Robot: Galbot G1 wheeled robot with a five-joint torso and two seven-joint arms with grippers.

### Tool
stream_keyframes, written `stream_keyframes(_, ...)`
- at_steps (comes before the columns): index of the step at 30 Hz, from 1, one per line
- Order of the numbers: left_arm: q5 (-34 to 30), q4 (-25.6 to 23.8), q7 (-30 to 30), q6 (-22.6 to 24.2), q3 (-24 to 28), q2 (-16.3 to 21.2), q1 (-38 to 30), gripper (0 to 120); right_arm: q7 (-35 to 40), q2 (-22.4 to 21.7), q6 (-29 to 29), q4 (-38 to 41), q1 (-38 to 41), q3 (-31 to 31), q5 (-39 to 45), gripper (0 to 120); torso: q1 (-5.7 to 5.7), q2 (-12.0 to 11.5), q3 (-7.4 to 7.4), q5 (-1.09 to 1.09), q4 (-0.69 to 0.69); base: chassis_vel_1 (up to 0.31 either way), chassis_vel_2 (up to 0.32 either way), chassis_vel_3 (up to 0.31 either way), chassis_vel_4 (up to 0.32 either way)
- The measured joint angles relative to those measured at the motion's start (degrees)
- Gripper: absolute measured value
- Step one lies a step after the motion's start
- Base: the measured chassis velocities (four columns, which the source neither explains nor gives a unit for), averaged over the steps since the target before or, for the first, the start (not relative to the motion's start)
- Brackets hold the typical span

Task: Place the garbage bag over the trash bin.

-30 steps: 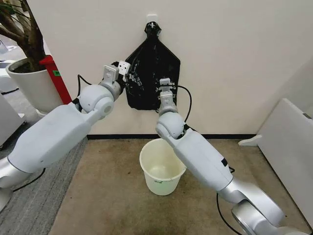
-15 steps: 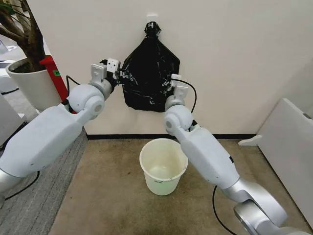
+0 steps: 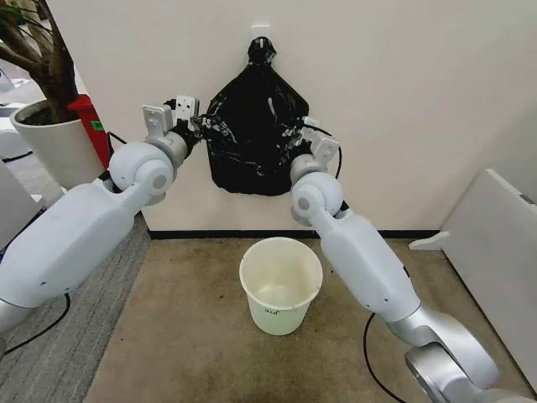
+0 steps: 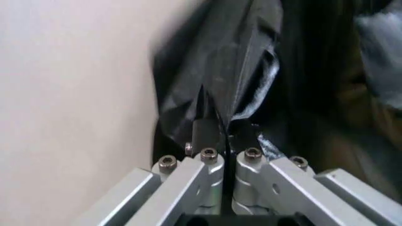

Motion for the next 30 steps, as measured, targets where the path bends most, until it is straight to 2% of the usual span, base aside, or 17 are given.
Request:
stream_keyframes(1,0.0,0.0,0.0,0.0,0.0,0.0,0.0,0,0.0,0.0,0.0,0.0,0.0,0.0,0.0,0,0.00,0.0,0.00,0.00,0.00,0.000,0.000,0.000,0.000)
stream_keyframes(3,-0.1,-4.9,-0.9,0.6,-2.4,2.0,8.4,0,-0.6,-2.4,-0.1,2.9,-6.3,0.3,0.9,0,0.00,0.0,0.01,0.03,-0.01,0.000,0.000,0.000,0.000)
stream_keyframes(4,0.1,-6.3,-0.8,0.5,-3.5,2.6,11.7,0,-1.0,-3.1,-0.1,4.3,-7.9,0.7,1.1,0,0.00,0.0,0.01,-0.03,0.01,0.000,0.000,0.000,0.000)
stream_keyframes(5,0.2,-7.3,-0.7,0.3,-4.6,3.2,14.4,0,-1.1,-3.8,-0.1,5.8,-9.2,1.1,1.6,0,0.00,0.0,0.00,-0.06,0.00,0.000,0.000,0.000,0.000)
stream_keyframes(7,0.4,-8.5,-0.2,-0.4,-6.1,4.4,17.1,0,-1.0,-4.8,-0.1,8.8,-10.1,1.6,2.6,0,-0.01,0.0,-0.02,0.02,0.03,0.000,0.000,0.000,0.000)
stream_keyframes(10,0.4,-9.4,0.6,-1.5,-6.7,5.6,17.0,0,-0.4,-5.4,-0.1,11.4,-9.8,1.6,3.8,0,0.00,0.0,0.00,-0.03,0.02,0.000,0.000,0.000,0.000)
stream_keyframes(12,-0.7,-10.6,1.2,-2.4,-7.4,6.7,15.9,0,0.5,-6.3,-0.2,14.1,-9.1,1.7,5.6,0,0.00,0.0,-0.01,0.03,0.01,0.000,0.000,0.000,0.000)
stream_keyframes(16,-3.5,-12.8,2.1,-4.1,-8.5,8.7,14.2,0,1.6,-9.3,-0.9,18.9,-7.8,2.5,9.9,0,0.00,0.0,-0.01,0.00,0.02,0.000,0.000,0.000,0.000)
stream_keyframes(20,-4.4,-16.2,4.0,-9.3,-9.5,12.5,12.7,0,1.6,-15.0,-3.1,24.9,-6.3,6.2,18.2,0,0.00,0.0,-0.01,0.01,0.01,0.000,0.000,0.000,0.000)
stream_keyframes(24,-8.2,-22.0,4.9,-10.1,-12.5,16.3,13.1,0,2.3,-22.2,-4.4,30.3,-6.3,11.9,30.9,0,0.00,0.0,0.00,0.02,0.02,0.000,0.000,0.000,0.000)
stream_keyframes(25,-8.2,-22.0,4.9,-10.1,-12.5,16.3,13.1,0,2.3,-22.2,-4.4,30.3,-6.3,11.9,30.9,0,0.00,0.0,0.00,0.02,0.02,0.000,0.000,0.000,0.000)
stream_keyframes(30,-10.3,-27.9,6.6,-13.8,-13.8,19.3,15.3,0,2.9,-30.6,-4.7,37.5,-8.3,18.1,43.3,0,-0.01,0.0,-0.01,-0.01,0.00,0.000,0.000,0.000,0.000)
